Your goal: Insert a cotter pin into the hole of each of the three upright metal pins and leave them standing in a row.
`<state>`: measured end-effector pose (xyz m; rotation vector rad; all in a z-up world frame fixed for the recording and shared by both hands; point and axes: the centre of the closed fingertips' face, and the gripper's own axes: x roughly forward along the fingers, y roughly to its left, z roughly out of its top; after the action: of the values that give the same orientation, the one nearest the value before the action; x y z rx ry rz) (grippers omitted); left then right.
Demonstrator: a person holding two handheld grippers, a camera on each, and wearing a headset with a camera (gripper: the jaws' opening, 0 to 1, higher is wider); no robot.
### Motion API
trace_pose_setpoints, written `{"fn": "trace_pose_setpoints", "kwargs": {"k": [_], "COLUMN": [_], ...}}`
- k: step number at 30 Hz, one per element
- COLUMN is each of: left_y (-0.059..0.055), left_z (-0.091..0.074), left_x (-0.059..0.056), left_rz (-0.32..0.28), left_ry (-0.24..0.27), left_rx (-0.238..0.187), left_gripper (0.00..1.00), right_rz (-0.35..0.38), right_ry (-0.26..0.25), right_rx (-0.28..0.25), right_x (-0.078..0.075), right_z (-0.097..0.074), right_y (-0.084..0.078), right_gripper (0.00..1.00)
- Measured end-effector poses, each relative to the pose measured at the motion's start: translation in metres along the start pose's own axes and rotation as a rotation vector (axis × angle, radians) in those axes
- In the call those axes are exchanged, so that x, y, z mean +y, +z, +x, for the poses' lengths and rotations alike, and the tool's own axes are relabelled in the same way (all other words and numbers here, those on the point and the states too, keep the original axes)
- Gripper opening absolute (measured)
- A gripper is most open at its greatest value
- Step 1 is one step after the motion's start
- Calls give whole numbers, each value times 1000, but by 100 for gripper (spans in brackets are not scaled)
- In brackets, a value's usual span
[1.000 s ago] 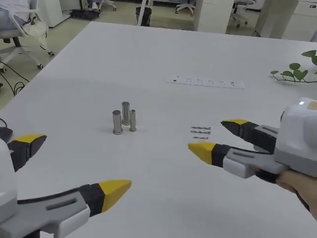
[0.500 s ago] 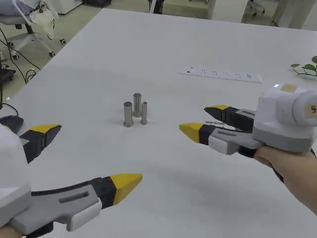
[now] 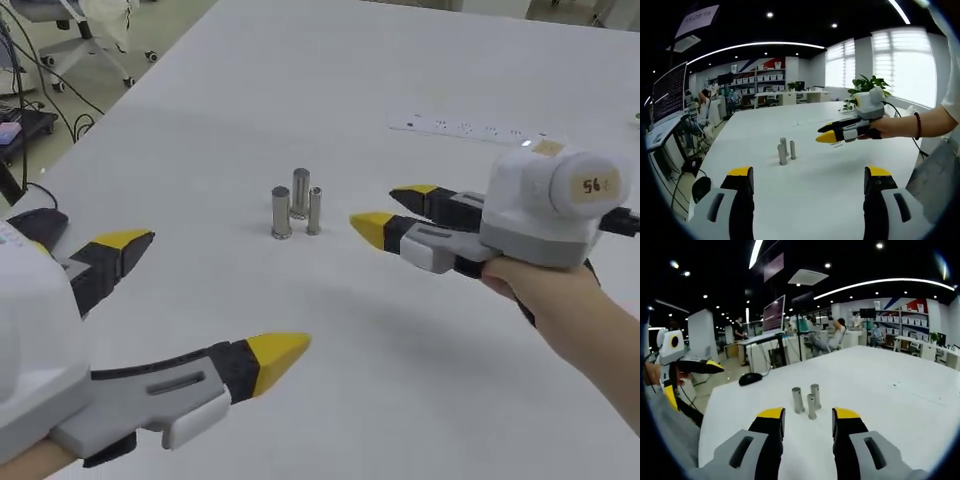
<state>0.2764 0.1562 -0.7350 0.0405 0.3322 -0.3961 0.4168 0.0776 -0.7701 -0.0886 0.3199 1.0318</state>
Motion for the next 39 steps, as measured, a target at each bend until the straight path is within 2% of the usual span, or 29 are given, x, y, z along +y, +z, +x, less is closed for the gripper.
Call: {"fn": "trace_pose_setpoints", "kwargs": {"k": [6, 20, 29, 39], "left_y": [-1, 1, -5, -5], "left_z": [3, 10, 15, 16], "left_x": [1, 0, -10, -10], "left_rz": [-2, 21, 24, 24], "left_ry": [3, 2, -18, -20], "left_rx": [-19, -33, -19, -24], "left_gripper": [90, 85, 84, 83], "right_rz": [3, -6, 2, 8], "right_ry": [23, 55, 55, 47], "right_rx": [-9, 7, 23, 38], "right_x": [2, -1, -5, -5], "right_z": [22, 69, 83, 88], "right_y": [1, -13, -23, -25], "right_gripper": [34, 24, 17, 12]}}
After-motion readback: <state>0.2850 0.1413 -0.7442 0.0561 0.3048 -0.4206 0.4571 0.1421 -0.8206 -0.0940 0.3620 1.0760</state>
